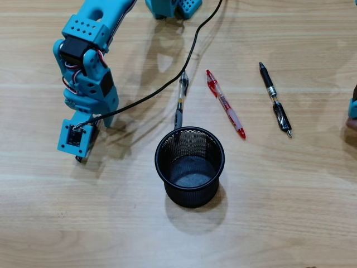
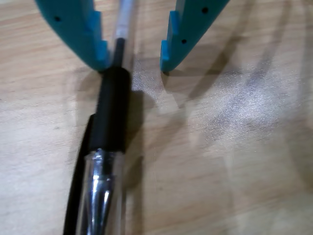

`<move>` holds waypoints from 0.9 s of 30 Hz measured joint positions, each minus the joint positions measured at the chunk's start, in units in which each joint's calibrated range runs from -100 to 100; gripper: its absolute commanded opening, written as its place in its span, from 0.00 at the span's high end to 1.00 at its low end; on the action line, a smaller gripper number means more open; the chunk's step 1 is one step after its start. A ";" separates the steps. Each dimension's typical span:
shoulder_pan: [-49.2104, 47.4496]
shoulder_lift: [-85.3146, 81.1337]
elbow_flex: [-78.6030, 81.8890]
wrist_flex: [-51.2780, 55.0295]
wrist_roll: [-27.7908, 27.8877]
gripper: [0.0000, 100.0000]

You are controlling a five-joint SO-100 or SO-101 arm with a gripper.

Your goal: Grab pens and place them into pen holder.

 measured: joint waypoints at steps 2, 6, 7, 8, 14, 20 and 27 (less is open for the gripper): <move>-0.19 0.25 -0.09 0.00 0.05 0.98; -0.57 0.34 -0.09 0.26 0.10 0.98; -0.57 0.17 -0.18 0.69 0.05 0.98; -0.57 -0.51 0.18 1.38 0.05 0.98; -0.67 -6.12 0.98 4.92 0.10 0.98; -1.81 -19.20 0.98 5.35 0.10 0.98; -6.67 -34.83 0.98 5.35 0.10 0.98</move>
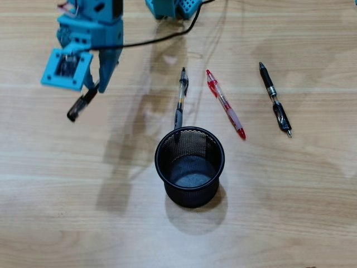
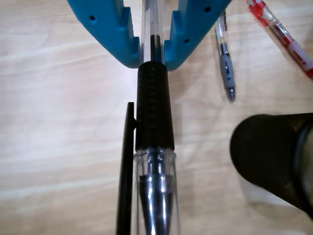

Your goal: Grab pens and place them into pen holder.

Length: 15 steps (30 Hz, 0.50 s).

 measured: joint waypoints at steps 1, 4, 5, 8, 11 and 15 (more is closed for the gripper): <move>-0.57 -1.61 0.00 0.00 0.00 0.98; -2.57 -5.27 0.00 0.00 0.00 0.98; -3.24 -6.12 0.00 0.00 0.00 0.98; -6.19 -7.82 0.00 -2.42 0.00 0.98; -10.77 -8.07 0.00 -8.55 0.00 0.98; -17.25 -8.07 0.00 -18.13 -0.26 0.98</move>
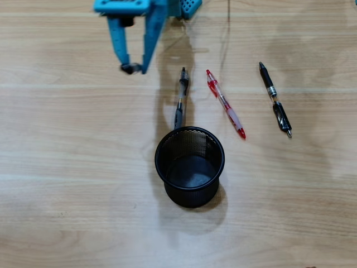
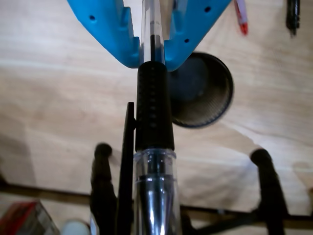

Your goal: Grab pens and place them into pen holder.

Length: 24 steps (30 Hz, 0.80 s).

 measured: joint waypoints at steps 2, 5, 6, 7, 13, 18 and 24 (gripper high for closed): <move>-2.67 -0.08 1.51 -4.32 -1.14 0.98; -6.10 0.85 4.26 -11.65 -2.39 0.98; -7.15 1.44 5.24 -14.33 -2.55 0.98; -8.29 2.29 6.30 -17.26 -2.65 0.98; -12.86 8.33 12.07 -34.87 -2.65 0.98; -12.77 13.34 16.95 -47.39 -2.65 0.98; -11.72 15.29 22.54 -55.24 -2.65 0.98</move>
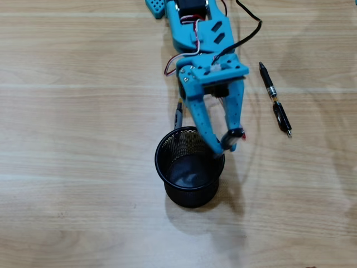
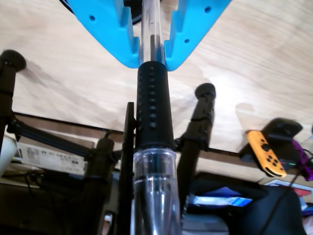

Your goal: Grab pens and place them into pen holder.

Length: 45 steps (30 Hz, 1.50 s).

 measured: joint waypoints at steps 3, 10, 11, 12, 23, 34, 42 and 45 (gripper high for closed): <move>2.00 0.08 1.42 -0.69 1.09 0.98; 5.62 0.08 4.53 -0.69 1.92 0.98; 5.62 0.17 4.88 -0.69 1.92 0.98; 5.62 0.17 5.24 -0.86 1.92 0.98; 5.05 0.17 7.36 -0.86 0.05 0.82; 5.05 -6.12 7.72 13.72 1.20 0.82; 7.34 -21.16 7.72 40.22 5.62 0.98; 6.86 -25.57 7.72 49.63 6.55 0.98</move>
